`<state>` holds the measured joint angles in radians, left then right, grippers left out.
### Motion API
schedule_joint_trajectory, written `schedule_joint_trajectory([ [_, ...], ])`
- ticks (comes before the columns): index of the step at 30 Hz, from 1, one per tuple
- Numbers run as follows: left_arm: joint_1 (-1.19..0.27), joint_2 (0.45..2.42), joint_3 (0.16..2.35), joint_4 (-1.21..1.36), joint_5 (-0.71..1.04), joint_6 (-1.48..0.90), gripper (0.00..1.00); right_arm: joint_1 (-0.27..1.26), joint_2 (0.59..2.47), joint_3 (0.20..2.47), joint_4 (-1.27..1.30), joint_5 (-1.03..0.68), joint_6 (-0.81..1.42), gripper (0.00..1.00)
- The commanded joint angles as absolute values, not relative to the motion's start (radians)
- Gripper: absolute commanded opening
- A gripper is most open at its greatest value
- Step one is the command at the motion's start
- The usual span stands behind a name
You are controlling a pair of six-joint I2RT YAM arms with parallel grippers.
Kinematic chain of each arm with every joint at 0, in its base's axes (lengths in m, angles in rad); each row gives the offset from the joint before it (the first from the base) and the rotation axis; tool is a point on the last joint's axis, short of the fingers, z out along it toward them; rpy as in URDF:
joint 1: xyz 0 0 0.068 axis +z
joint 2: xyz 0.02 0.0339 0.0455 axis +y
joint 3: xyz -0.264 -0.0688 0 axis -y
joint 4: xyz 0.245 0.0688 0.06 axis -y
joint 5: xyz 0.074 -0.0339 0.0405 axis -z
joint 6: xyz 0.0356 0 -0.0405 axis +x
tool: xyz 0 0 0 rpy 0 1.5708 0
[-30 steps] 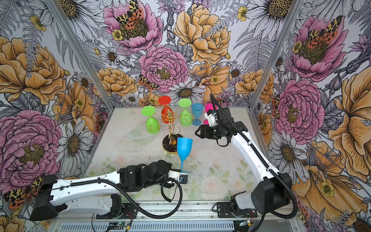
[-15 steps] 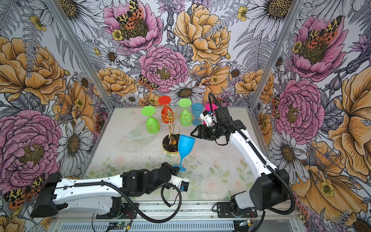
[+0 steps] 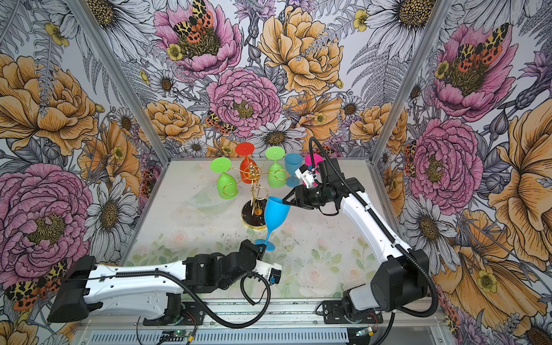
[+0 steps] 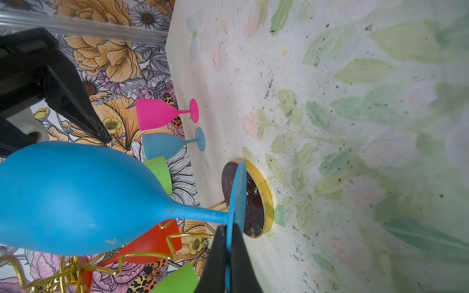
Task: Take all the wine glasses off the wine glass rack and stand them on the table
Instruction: 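Open the left gripper to release the blue glass base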
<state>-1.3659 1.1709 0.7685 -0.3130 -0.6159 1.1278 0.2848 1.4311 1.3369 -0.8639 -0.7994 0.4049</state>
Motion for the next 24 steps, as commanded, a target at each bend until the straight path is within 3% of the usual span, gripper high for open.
schedule_joint_trajectory([
  [1, -1.373, 1.172, 0.748, -0.235, -0.670, 1.190, 0.00, 0.290, 1.442, 1.335, -0.862, -0.839, 0.404, 0.42],
  [17, -1.373, 1.185, 0.716, -0.162, -0.718, 1.223, 0.00, 0.291, 1.451, 1.324, -0.862, -0.841, 0.385, 0.10],
  [24, -1.374, 1.186, 0.698, -0.152, -0.706, 1.194, 0.12, 0.290, 1.440, 1.329, -0.862, -0.799, 0.386, 0.02],
])
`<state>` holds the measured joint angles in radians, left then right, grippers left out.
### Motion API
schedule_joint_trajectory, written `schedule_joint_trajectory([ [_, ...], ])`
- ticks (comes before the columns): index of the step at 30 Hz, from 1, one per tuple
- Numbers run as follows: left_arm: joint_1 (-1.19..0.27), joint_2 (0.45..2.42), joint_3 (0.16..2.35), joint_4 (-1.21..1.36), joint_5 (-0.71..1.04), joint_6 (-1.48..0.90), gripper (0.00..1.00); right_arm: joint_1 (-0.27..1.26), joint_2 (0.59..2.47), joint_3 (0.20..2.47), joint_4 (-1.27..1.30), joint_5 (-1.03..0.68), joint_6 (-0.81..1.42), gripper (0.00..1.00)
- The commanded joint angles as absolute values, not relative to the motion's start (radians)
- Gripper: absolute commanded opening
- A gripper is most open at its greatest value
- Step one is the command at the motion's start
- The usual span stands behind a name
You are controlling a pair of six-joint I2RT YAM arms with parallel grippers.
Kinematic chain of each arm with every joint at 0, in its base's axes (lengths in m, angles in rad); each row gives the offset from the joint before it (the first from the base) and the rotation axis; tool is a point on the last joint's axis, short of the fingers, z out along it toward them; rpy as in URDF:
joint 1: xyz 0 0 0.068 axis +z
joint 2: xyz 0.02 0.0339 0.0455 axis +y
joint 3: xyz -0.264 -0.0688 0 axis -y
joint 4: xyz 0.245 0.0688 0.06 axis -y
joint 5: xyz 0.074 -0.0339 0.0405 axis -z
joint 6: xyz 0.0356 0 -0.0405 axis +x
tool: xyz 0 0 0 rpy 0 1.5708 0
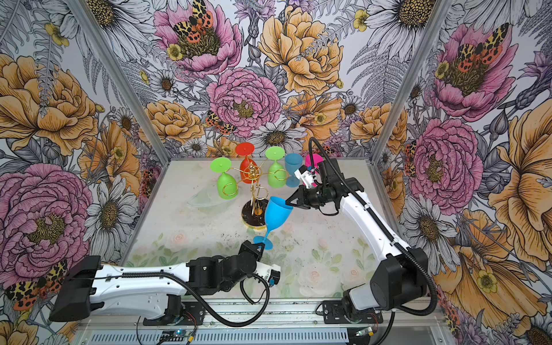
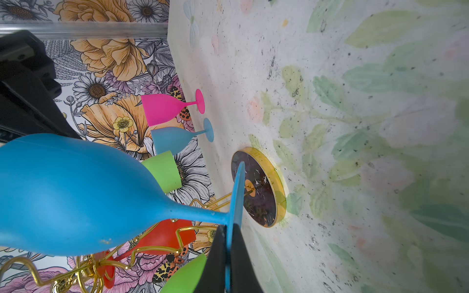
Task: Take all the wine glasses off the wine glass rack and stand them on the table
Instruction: 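Open the left gripper to release the blue glass base, then stand the blue glass beside the pink glass with the right gripper while the left withdraws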
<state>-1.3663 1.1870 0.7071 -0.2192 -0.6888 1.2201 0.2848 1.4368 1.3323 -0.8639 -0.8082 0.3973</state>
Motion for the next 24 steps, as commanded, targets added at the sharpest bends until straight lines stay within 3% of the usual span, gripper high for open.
schedule_joint_trajectory([
  [1, -1.374, 1.186, 0.696, -0.151, -0.703, 1.188, 0.14, 0.290, 1.438, 1.330, -0.862, -0.787, 0.386, 0.01],
  [4, -1.373, 1.184, 0.689, -0.151, -0.694, 1.160, 0.22, 0.290, 1.428, 1.326, -0.862, -0.741, 0.382, 0.00],
  [9, -1.374, 1.184, 0.686, -0.149, -0.673, 1.100, 0.26, 0.291, 1.405, 1.330, -0.861, -0.662, 0.366, 0.00],
  [14, -1.373, 1.178, 0.693, -0.142, -0.652, 1.016, 0.42, 0.291, 1.376, 1.342, -0.861, -0.545, 0.353, 0.00],
  [17, -1.373, 1.158, 0.702, -0.119, -0.639, 0.926, 0.59, 0.291, 1.358, 1.335, -0.859, -0.437, 0.341, 0.00],
  [24, -1.372, 1.076, 0.689, -0.035, -0.648, 0.691, 0.79, 0.291, 1.346, 1.326, -0.855, -0.199, 0.296, 0.00],
])
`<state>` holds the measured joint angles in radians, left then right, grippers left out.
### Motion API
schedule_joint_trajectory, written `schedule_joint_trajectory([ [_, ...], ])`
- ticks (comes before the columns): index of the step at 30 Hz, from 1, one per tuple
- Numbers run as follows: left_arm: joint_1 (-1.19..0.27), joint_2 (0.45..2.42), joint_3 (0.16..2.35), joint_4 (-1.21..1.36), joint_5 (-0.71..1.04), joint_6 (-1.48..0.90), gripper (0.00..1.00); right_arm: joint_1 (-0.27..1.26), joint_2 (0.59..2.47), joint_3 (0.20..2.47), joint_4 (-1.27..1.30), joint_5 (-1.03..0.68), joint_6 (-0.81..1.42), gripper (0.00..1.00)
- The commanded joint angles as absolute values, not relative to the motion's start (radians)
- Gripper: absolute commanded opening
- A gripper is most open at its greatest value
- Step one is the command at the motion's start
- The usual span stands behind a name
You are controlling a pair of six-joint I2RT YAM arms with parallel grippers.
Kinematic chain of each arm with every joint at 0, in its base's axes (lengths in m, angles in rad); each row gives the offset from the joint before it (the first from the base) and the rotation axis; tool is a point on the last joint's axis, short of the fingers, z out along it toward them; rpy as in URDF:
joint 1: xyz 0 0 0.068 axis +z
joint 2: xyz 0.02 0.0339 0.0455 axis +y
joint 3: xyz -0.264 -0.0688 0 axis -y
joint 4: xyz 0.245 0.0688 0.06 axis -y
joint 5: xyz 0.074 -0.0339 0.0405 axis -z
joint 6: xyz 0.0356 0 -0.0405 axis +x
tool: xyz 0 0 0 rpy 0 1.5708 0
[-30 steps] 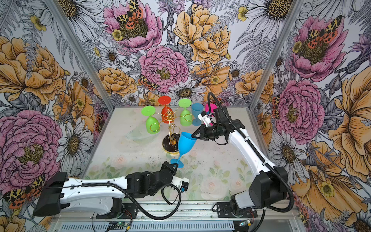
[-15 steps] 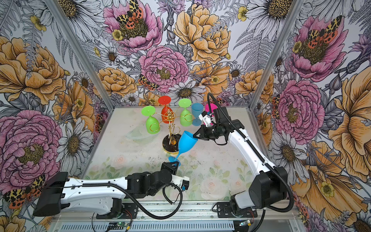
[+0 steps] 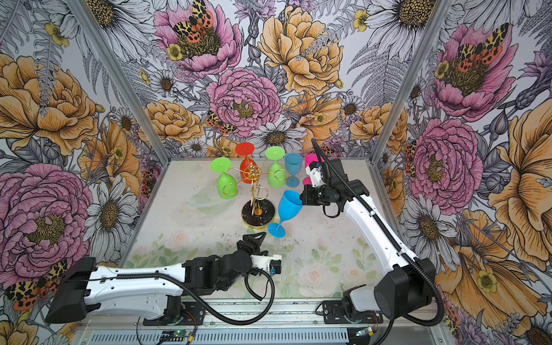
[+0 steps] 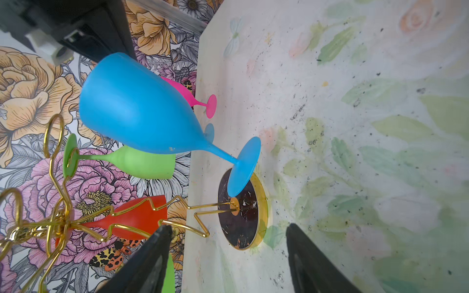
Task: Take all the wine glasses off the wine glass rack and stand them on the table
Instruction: 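Stand the blue glass beside the pink glass with the right gripper while the left withdraws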
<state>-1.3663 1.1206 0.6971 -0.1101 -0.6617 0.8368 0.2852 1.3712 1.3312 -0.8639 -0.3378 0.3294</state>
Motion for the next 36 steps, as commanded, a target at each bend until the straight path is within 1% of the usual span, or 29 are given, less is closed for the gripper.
schedule_joint_trajectory([
  [1, -1.369, 1.063, 0.691, -0.028, -0.660, 0.649, 0.80, 0.290, 1.350, 1.330, -0.854, -0.171, 0.290, 0.00],
  [3, -1.362, 1.045, 0.708, -0.048, -0.697, 0.558, 0.82, 0.290, 1.359, 1.335, -0.848, -0.112, 0.278, 0.00],
  [6, -1.340, 1.028, 0.756, -0.142, -0.741, 0.411, 0.83, 0.290, 1.383, 1.338, -0.822, -0.037, 0.260, 0.00],
  [12, -1.335, 0.964, 0.784, -0.237, -0.737, 0.256, 0.84, 0.291, 1.448, 1.354, -0.740, 0.054, 0.243, 0.00],
  [17, -1.223, 0.875, 0.811, -0.333, -0.676, 0.084, 0.84, 0.290, 1.525, 1.393, -0.682, 0.106, 0.237, 0.00],
  [23, -1.078, 0.802, 0.847, -0.468, -0.566, -0.069, 0.84, 0.290, 1.607, 1.438, -0.624, 0.121, 0.231, 0.00],
  [31, -0.966, 0.756, 0.861, -0.547, -0.449, -0.156, 0.84, 0.291, 1.702, 1.499, -0.559, 0.139, 0.214, 0.00],
  [36, -0.932, 0.719, 0.854, -0.560, -0.416, -0.184, 0.85, 0.291, 1.754, 1.536, -0.527, 0.141, 0.205, 0.00],
])
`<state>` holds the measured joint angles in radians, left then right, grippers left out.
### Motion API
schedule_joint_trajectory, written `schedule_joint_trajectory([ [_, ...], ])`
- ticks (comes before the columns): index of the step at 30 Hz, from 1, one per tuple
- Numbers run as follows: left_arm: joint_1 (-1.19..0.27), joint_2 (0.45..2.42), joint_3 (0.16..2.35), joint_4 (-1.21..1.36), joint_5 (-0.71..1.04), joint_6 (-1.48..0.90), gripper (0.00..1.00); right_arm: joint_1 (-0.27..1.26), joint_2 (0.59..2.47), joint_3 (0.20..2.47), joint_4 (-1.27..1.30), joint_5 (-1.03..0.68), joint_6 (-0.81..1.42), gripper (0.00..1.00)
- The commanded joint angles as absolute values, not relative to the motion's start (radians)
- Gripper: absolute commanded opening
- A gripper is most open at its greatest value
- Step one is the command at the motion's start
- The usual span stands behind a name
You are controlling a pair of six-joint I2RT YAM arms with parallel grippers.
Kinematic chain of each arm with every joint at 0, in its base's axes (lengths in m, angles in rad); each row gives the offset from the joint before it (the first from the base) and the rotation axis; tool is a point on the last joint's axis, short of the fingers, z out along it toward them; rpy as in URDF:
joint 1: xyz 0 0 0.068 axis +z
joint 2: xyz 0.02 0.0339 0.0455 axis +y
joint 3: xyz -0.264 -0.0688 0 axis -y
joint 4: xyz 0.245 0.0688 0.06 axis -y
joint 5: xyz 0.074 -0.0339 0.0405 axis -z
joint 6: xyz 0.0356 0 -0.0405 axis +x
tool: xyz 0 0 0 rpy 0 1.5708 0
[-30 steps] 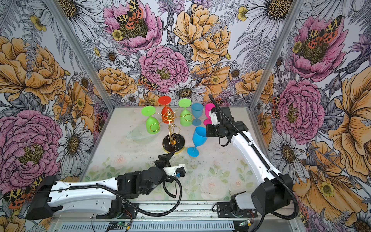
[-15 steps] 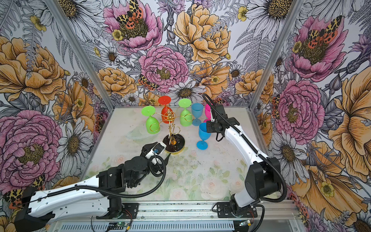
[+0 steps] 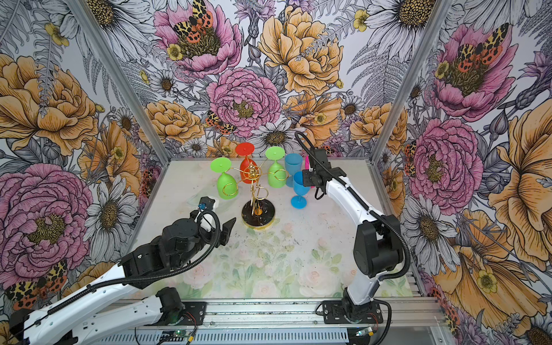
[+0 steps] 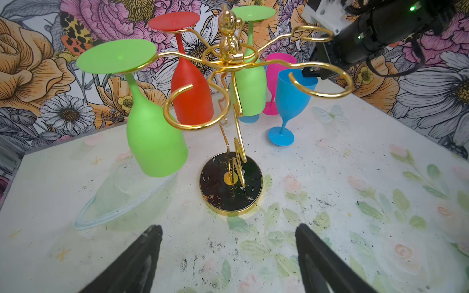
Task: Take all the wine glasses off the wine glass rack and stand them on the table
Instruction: 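Stand the blue glass beside the pink glass with the right gripper while the left withdraws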
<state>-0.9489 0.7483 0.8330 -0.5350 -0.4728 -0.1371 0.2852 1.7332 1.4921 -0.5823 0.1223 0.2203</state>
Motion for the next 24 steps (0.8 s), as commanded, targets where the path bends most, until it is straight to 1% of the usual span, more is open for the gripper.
schedule_joint_trajectory([
  [1, -0.920, 0.713, 0.854, -0.569, -0.408, -0.193, 0.86, 0.290, 1.763, 1.542, -0.520, 0.140, 0.202, 0.00],
  [6, -0.845, 0.693, 0.864, -0.607, -0.344, -0.254, 0.88, 0.292, 1.803, 1.569, -0.499, 0.144, 0.193, 0.00],
  [17, -0.689, 0.675, 0.878, -0.652, -0.230, -0.345, 0.87, 0.306, 1.847, 1.600, -0.495, 0.140, 0.196, 0.00],
  [24, -0.622, 0.685, 0.893, -0.682, -0.219, -0.370, 0.87, 0.309, 1.866, 1.610, -0.495, 0.142, 0.201, 0.00],
])
